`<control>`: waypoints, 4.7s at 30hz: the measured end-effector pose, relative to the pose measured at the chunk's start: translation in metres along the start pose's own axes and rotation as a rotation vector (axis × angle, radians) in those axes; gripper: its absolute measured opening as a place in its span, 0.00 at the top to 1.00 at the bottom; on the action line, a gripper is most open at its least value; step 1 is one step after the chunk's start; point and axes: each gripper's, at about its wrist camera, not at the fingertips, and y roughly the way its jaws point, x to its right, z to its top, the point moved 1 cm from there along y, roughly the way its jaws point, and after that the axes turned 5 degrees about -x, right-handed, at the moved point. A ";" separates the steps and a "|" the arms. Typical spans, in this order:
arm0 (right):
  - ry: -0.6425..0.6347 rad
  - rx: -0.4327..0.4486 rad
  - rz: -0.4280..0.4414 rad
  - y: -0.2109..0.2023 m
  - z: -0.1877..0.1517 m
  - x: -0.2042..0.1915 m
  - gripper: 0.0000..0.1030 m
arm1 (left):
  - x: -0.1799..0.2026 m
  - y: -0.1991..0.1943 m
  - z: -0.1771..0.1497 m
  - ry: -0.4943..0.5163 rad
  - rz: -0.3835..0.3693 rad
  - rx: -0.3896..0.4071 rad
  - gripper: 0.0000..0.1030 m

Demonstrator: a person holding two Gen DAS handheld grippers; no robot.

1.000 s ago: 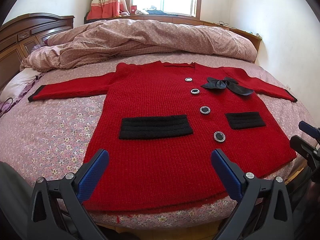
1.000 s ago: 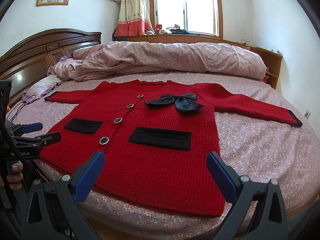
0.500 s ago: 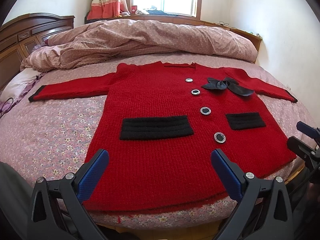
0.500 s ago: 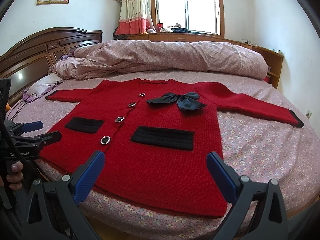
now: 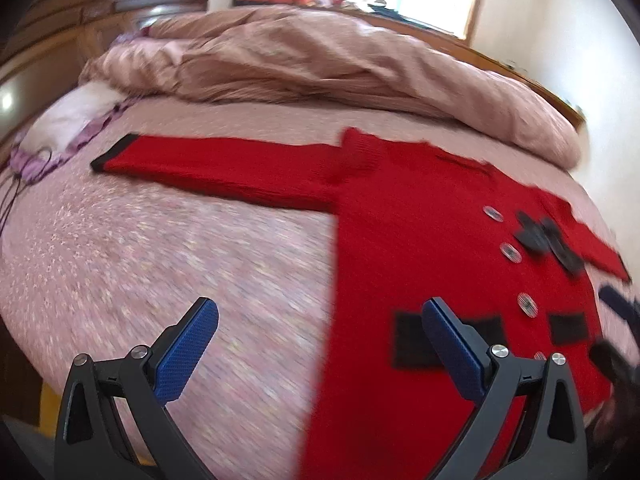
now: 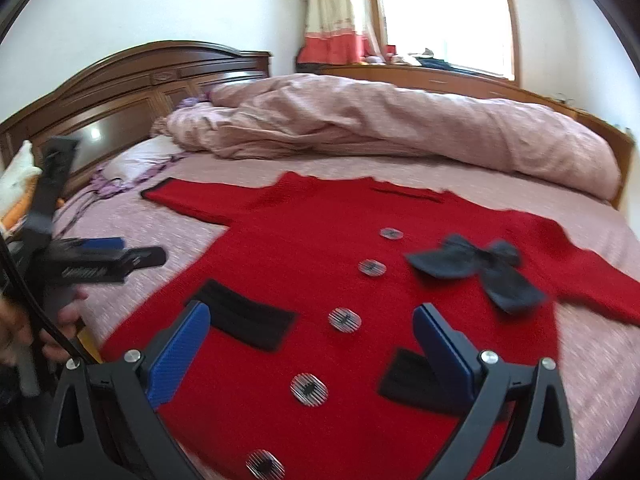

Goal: Fold small clothes
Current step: 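Grasp the black cuff of a cardigan sleeve with the left gripper and lift, then fold the held sleeve across the cardigan body and open the left gripper, then grasp the black cuff of the other sleeve with the right gripper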

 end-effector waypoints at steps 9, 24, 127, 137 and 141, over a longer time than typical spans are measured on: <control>-0.008 0.043 -0.007 0.054 0.052 -0.023 0.00 | -0.159 0.041 0.069 -0.328 0.131 0.021 0.04; 0.065 0.033 -0.086 0.099 0.048 0.024 0.00 | -0.273 0.107 0.108 -0.666 -0.027 0.123 0.05; 0.497 0.040 -0.416 -0.084 -0.006 0.339 0.00 | 0.303 0.094 0.043 0.262 -0.559 -0.093 0.66; 0.821 0.079 -0.365 -0.157 -0.080 0.471 0.00 | 0.256 0.113 0.062 0.058 -0.286 0.019 0.64; 1.039 0.121 -0.302 -0.168 -0.129 0.522 0.00 | 0.268 0.131 0.050 0.110 -0.216 -0.001 0.60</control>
